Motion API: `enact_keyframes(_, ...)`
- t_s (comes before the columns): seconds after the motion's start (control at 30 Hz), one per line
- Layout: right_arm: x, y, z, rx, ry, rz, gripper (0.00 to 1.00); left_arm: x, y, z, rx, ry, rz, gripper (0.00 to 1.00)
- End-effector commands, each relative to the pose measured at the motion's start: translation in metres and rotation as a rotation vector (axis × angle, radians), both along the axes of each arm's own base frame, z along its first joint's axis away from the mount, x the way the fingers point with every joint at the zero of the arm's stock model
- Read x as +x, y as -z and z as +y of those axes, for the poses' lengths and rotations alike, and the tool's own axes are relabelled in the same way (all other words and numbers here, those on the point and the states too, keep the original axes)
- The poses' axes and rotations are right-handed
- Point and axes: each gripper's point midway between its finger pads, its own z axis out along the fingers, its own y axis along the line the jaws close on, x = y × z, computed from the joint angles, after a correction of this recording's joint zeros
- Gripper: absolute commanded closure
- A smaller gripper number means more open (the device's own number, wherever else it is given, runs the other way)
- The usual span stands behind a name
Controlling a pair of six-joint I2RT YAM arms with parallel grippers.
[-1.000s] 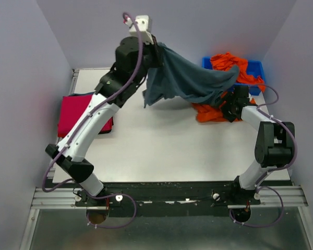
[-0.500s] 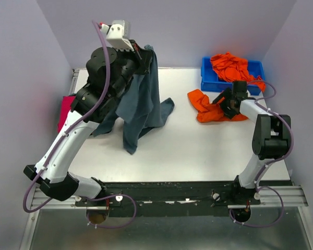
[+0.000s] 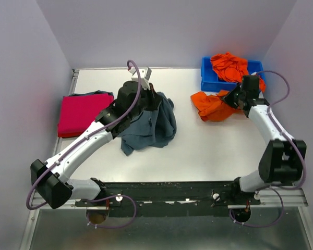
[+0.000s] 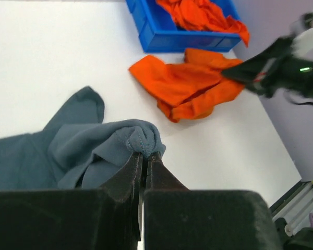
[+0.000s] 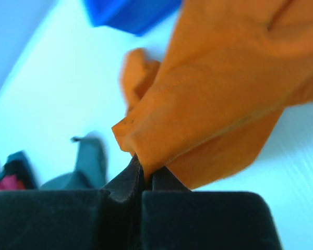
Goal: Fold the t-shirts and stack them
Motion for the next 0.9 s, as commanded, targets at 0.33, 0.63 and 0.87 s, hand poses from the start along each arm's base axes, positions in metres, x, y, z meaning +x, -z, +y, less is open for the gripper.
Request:
enact_keyframes(0.33,-0.163,-0.253,0.128,0.109,-0.850,-0.602,0.99,-0.003,0.038,-0.026,-0.016,0.022,0.013,1.00)
enact_keyframes(0.63,-0.153,-0.246,0.126,0.038,-0.830,-0.448,0.99,0.000,0.033,-0.019,0.006,-0.010,-0.009,1.00)
enact_keyframes(0.87,0.006,-0.265,0.042,-0.187,-0.281,-0.389,0.99,0.002,0.032,-0.014,0.025,-0.036,-0.012,1.00)
